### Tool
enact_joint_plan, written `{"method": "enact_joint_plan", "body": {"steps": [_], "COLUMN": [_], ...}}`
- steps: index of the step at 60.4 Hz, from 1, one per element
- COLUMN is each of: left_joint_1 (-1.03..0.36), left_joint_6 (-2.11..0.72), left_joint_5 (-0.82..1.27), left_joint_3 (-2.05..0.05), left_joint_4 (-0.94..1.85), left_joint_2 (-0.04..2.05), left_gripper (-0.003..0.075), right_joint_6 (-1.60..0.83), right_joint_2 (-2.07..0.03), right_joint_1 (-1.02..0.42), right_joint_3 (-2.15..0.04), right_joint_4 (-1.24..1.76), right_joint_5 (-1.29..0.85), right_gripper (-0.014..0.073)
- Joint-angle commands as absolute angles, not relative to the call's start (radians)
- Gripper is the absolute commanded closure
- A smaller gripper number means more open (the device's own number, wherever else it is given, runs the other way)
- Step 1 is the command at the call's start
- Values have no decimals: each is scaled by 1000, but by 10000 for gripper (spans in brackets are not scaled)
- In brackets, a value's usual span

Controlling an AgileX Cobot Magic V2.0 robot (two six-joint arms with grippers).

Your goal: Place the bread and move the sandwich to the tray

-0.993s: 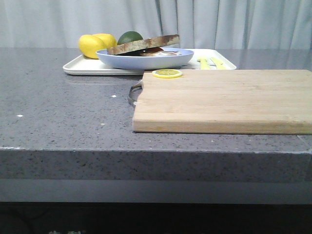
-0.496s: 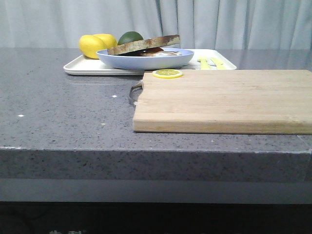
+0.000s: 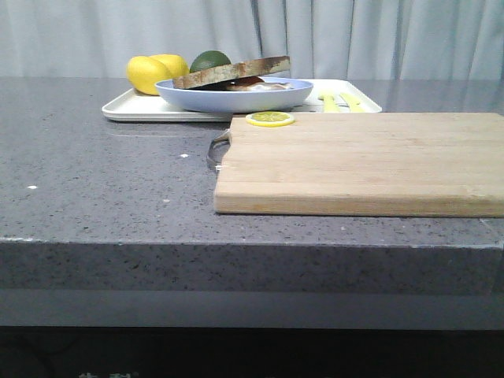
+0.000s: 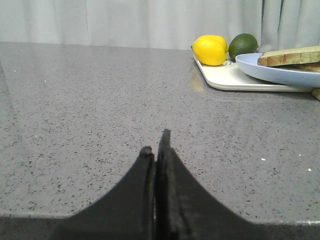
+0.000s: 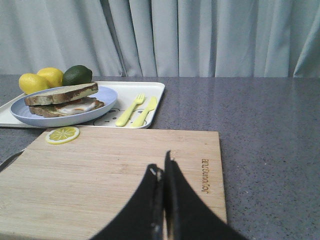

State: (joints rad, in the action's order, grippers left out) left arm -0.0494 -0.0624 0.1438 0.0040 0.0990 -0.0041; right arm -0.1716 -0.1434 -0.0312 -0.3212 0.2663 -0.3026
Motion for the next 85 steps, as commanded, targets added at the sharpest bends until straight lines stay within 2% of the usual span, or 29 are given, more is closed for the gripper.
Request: {"method": "enact_joint_plan", "body": {"steps": [1,58,70,85], "left_joint_1": [-57,-57,-57,-57], "left_joint_6": [-55,-55,-55,-55], "left_joint_5": [52,52,52,52], "left_joint_3": [4,4,4,4], "left_joint_4": [109,109,109,109], "left_joint_2": [-27,-27,-27,-27], "left_gripper": [741,741,741,741], "right_joint_6": [-174,-174,-174,-174], "right_joint_2": [-152,-152,-135,-5], "right_joint_1": [-25,-25,-25,-25], "right_joint_3": [-350,-343,-206,-10], "right_joint_4": [273,271,273,288], "right_joint_5": [-226,-218,-142,-106], "right_gripper": [650,650,650,650]}}
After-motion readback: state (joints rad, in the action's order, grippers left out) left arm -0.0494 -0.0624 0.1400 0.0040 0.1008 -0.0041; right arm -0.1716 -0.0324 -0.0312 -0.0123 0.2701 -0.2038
